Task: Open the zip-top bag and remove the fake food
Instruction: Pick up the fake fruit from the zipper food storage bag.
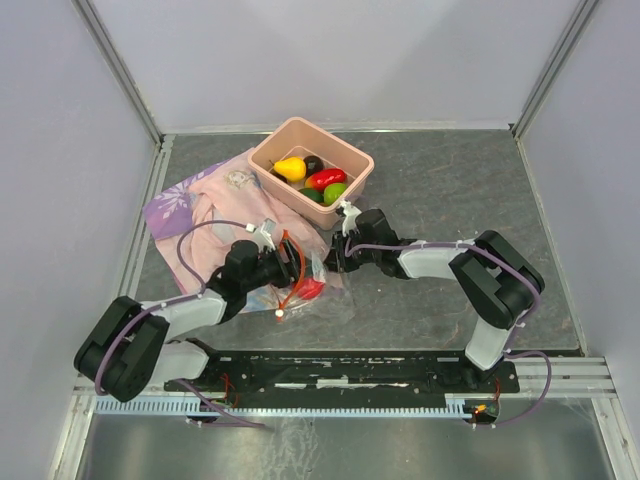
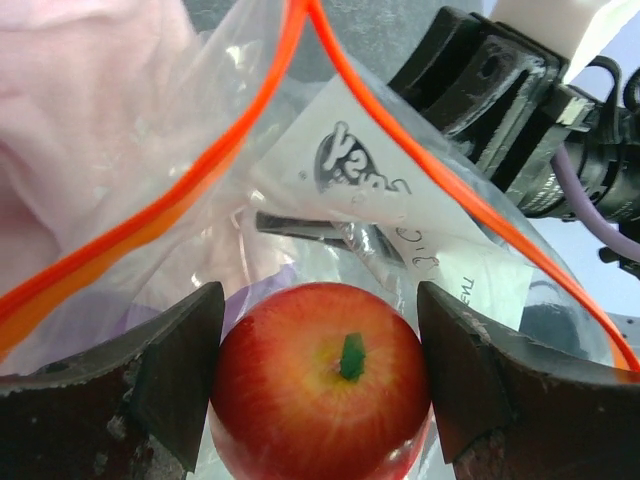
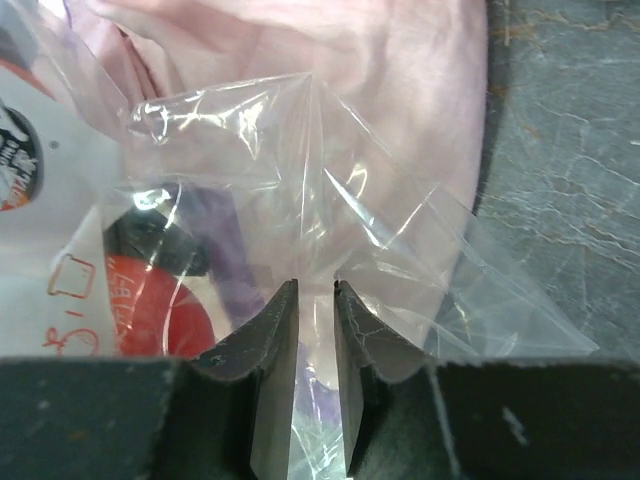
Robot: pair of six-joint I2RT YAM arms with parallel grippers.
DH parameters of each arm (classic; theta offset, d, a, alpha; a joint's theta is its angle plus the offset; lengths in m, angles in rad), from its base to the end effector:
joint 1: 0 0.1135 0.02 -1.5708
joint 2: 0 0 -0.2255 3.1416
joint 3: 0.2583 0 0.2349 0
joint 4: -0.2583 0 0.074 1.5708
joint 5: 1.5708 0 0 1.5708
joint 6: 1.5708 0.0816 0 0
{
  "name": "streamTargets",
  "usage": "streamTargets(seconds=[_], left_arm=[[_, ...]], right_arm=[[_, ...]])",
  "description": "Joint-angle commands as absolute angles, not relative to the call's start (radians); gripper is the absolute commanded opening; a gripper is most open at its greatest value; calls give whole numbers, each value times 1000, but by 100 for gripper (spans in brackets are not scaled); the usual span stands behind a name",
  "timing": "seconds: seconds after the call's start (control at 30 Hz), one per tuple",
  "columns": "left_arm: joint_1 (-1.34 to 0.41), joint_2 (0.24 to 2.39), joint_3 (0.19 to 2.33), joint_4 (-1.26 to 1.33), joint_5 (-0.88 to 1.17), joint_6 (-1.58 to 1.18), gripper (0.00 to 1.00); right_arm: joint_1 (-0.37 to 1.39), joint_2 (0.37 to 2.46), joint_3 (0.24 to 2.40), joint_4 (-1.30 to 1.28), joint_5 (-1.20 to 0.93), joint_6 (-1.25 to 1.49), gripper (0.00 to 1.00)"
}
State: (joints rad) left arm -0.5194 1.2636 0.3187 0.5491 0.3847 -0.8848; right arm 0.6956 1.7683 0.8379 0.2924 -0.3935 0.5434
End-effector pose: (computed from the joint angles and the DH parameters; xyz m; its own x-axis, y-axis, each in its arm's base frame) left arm 0.2205 -0.1614 0.1218 -0.8006 -0.3684 -0.4725 0.2229 0.5489 -0.8056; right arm 0.2625 0.2599 0.0994 -0.8196 -0.0622 -0.5695 -0.4726 0.6353 0.6108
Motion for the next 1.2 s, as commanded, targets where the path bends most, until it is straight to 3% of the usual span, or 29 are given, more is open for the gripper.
streamTargets(seconds=[0.0,0.27,1.17], left_arm=[[-519,1212,339,445,318,-805,72],[-516,1105,347,299,235,-746,69],[-468,786,240,192,155,-833,67]], right_arm=[[680,1716,821,296,-370,523,30],[648,1681,801,221,-317,486,31],[610,1612,751,114,-237,425,32]])
